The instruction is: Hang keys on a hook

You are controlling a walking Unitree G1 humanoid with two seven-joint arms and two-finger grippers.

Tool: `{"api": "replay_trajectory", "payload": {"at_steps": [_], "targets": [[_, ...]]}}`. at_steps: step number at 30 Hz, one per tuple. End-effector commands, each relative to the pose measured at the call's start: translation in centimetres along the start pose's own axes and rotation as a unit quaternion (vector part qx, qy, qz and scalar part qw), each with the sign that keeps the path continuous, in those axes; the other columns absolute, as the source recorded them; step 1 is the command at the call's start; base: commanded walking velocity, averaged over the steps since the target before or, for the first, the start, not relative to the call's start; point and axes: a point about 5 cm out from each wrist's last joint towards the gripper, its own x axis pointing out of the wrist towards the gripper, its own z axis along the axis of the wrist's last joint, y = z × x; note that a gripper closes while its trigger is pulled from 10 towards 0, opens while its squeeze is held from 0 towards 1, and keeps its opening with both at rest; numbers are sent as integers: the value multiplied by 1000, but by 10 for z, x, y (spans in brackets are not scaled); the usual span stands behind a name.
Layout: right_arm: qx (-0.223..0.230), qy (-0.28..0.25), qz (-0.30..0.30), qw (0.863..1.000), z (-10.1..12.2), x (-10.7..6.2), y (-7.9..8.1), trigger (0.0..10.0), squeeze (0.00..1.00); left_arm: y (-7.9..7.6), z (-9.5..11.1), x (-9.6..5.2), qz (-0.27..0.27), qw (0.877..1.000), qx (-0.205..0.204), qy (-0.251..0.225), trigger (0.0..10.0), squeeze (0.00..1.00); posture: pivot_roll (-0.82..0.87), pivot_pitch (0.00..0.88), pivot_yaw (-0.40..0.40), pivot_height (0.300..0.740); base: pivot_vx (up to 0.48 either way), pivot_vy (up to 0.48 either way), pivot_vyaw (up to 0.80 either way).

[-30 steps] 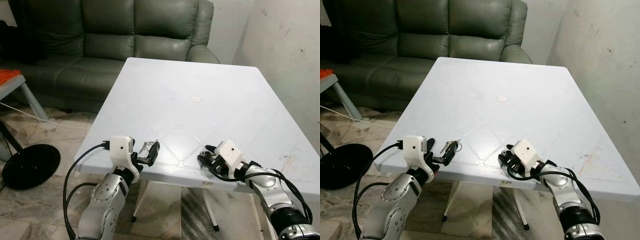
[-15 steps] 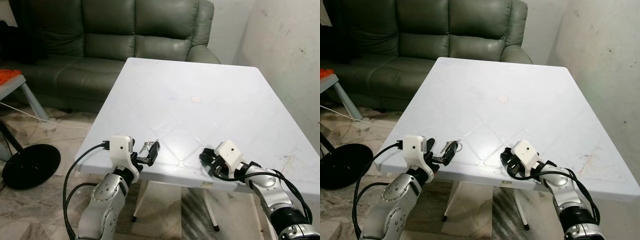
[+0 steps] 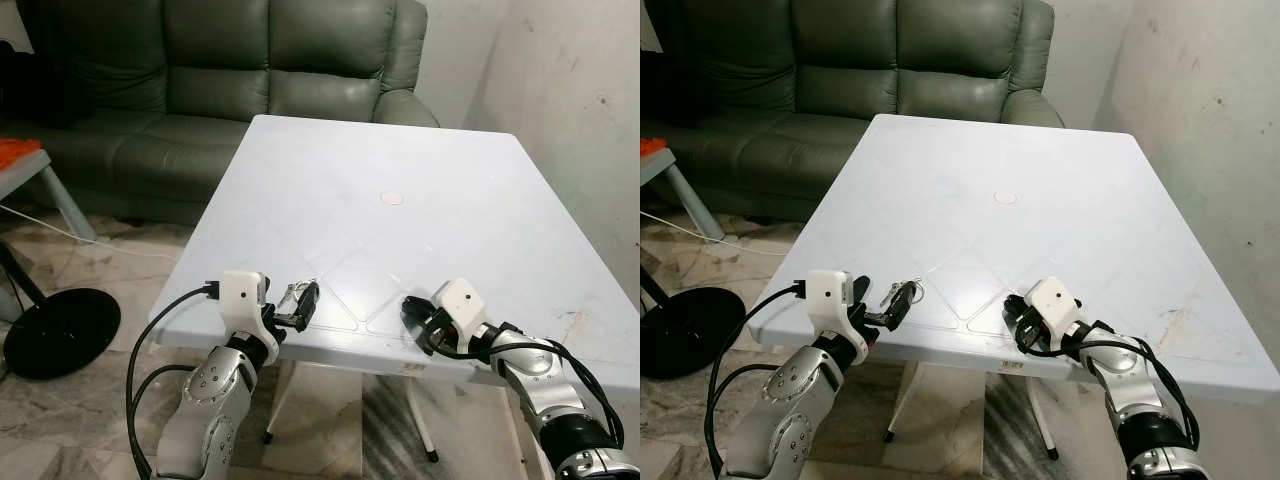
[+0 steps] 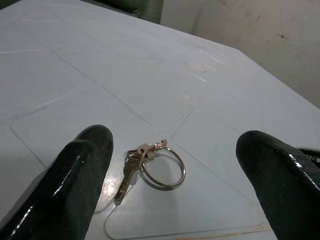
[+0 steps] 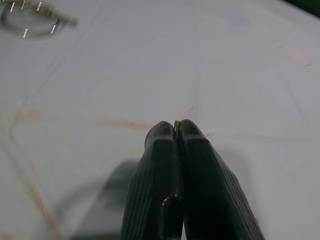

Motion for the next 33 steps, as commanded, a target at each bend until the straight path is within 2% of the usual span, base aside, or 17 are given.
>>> {"api": "replay_trajectory", "payload": {"at_steps": [1, 6, 9, 18, 19, 20, 21, 22, 23, 24, 27, 28, 29, 30, 33], "targets": [[9, -28, -6, 1000, 12, 3, -6, 0, 0, -4, 0, 3, -1, 1000, -5, 1, 10000, 0, 25, 67, -44, 740, 0, 0, 0], [40, -55, -18, 998, 19, 5, -9, 0, 0, -5, 0, 3, -2, 1000, -5, 1, 10000, 0, 25, 67, -44, 740, 0, 0, 0], [82, -94, -32, 992, 29, 7, -14, 0, 0, -5, 0, 3, -3, 1000, -5, 1, 10000, 0, 28, 58, -44, 740, 0, 0, 0], [123, -142, -85, 978, 43, 12, -19, 0, 0, -6, 2, 6, -5, 1000, -3, -4, 10000, 0, 31, 45, -45, 740, 0, 0, 0], [133, -145, -88, 977, 44, 13, -19, 745, 0, -6, 2, 6, -5, 1000, -4, -4, 10000, 0, 30, 41, -45, 740, 0, 0, 0], [131, -144, -89, 977, 44, 13, -18, 78, 0, -6, 2, 6, -5, 1000, -3, -4, 10000, 0, 30, 41, -45, 740, 0, 0, 0], [128, -143, -89, 977, 44, 13, -17, 78, 0, -6, 2, 6, -6, 1000, -3, -4, 10000, 0, 30, 41, -45, 740, 0, 0, 0], [129, -136, -91, 978, 43, 14, -17, 7569, 0, -6, 2, 7, -6, 1000, -4, -4, 10000, 0, 32, 35, -46, 740, 0, 0, 0], [130, -131, -92, 978, 43, 14, -17, 7569, 0, -7, 2, 7, -6, 1000, -4, -5, 10000, 0, 32, 35, -46, 740, 0, 0, 0], [126, -125, -89, 980, 42, 15, -16, 10000, 0, -7, 2, 7, -7, 1000, -4, -5, 10000, 0, 32, 31, -46, 740, 0, 0, 0], [98, -121, -79, 985, 42, 14, -15, 10000, 0, -7, 2, 8, -7, 1000, -5, -6, 10000, 0, 34, 26, -48, 740, 0, 0, 0], [59, -117, -59, 990, 43, 12, -11, 10000, 0, -7, 2, 8, -7, 1000, -4, -7, 10000, 0, 34, 25, -49, 740, 0, 0, 0], [59, -117, -59, 990, 43, 12, -11, 10000, 0, -7, 2, 8, -7, 1000, -4, -7, 10000, 0, 34, 25, -49, 740, 0, 0, 0], [31, -112, -32, 993, 42, 12, -5, 10000, 0, -7, 2, 8, -7, 1000, -4, -8, 10000, 0, 34, 22, -50, 740, 0, 0, 0], [-11, -93, 18, 995, 40, 11, 7, 10000, 0, -7, 3, 8, -8, 1000, -4, -8, 10000, 0, 32, 24, -50, 740, 0, 0, 0]]}}
